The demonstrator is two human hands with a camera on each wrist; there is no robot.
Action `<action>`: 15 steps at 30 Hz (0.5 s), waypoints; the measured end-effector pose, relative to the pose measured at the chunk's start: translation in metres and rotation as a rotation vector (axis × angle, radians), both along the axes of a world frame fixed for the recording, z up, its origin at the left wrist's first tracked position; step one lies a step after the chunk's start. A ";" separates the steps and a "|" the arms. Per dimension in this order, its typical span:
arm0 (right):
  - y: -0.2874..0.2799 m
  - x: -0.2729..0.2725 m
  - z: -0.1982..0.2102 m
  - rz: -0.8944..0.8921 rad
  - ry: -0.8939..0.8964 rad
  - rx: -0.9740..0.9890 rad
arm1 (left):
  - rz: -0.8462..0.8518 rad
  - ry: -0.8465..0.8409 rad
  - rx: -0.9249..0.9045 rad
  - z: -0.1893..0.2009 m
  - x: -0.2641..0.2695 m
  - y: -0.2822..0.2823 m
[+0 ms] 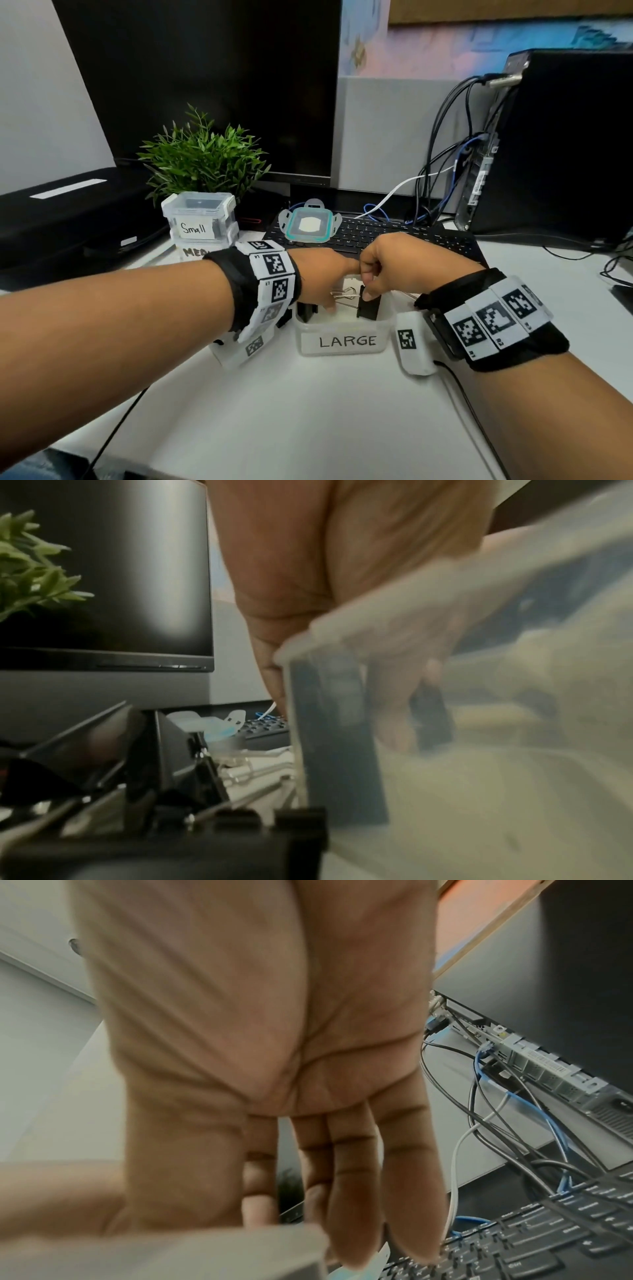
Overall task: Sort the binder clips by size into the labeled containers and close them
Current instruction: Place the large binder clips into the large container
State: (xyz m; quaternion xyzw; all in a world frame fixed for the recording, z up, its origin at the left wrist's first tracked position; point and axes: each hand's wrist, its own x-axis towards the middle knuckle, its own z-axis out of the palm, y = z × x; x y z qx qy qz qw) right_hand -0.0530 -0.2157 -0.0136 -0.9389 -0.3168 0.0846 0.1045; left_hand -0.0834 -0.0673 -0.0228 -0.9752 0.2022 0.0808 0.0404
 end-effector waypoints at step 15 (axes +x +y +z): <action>-0.004 0.005 -0.002 -0.011 0.091 0.077 | 0.055 -0.002 -0.170 -0.014 0.000 0.005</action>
